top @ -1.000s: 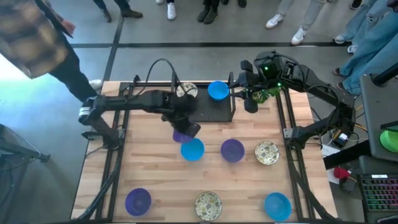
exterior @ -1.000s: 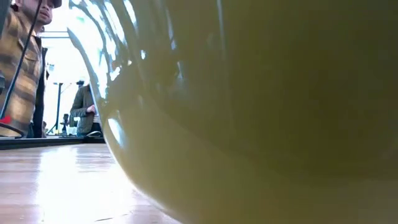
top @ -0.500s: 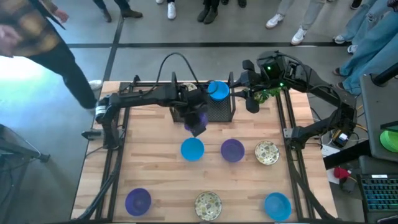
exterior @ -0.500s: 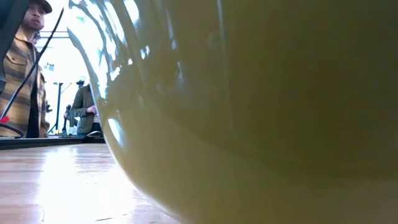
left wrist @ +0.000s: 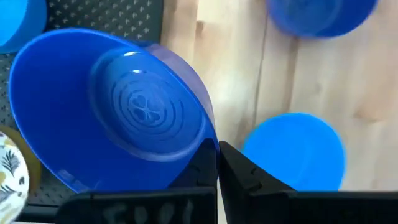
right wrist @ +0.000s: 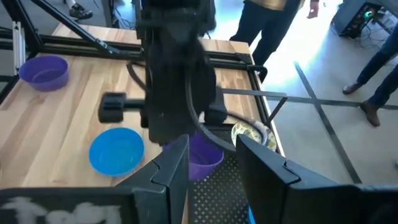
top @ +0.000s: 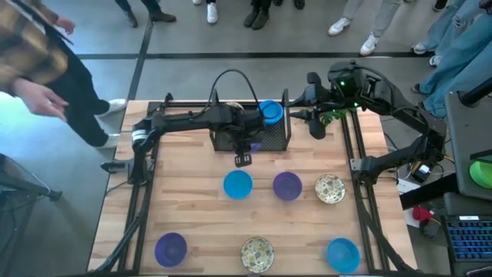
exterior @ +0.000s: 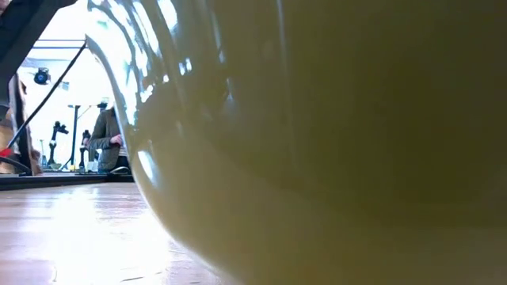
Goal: Pick & Place Mini bowls
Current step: Put the top left purple bowl on the shelf
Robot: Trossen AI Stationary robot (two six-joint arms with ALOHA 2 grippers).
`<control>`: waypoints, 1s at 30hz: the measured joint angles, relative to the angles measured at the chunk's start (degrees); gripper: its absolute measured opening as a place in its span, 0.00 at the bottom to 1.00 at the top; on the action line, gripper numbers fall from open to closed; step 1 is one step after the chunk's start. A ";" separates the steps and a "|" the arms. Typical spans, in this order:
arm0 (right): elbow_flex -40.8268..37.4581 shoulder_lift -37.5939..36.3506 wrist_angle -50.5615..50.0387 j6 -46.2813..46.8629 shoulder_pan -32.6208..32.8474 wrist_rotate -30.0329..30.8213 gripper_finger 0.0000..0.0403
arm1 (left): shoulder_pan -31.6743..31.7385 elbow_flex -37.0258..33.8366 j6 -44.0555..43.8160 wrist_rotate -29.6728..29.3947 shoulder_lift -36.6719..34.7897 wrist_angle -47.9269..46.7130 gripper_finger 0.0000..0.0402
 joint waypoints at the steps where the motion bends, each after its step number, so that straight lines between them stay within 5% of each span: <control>1: 0.00 -0.08 0.01 0.08 0.00 0.01 0.32 | 0.16 -0.02 1.08 -0.43 0.57 0.00 0.00; 14: 0.00 -0.10 0.22 1.43 0.00 0.05 0.32 | 2.39 -0.02 11.45 -5.18 7.37 0.06 0.00; 30: 0.00 -0.07 0.44 1.86 -0.01 0.07 0.32 | 3.57 -0.11 12.16 -6.29 11.74 4.91 0.00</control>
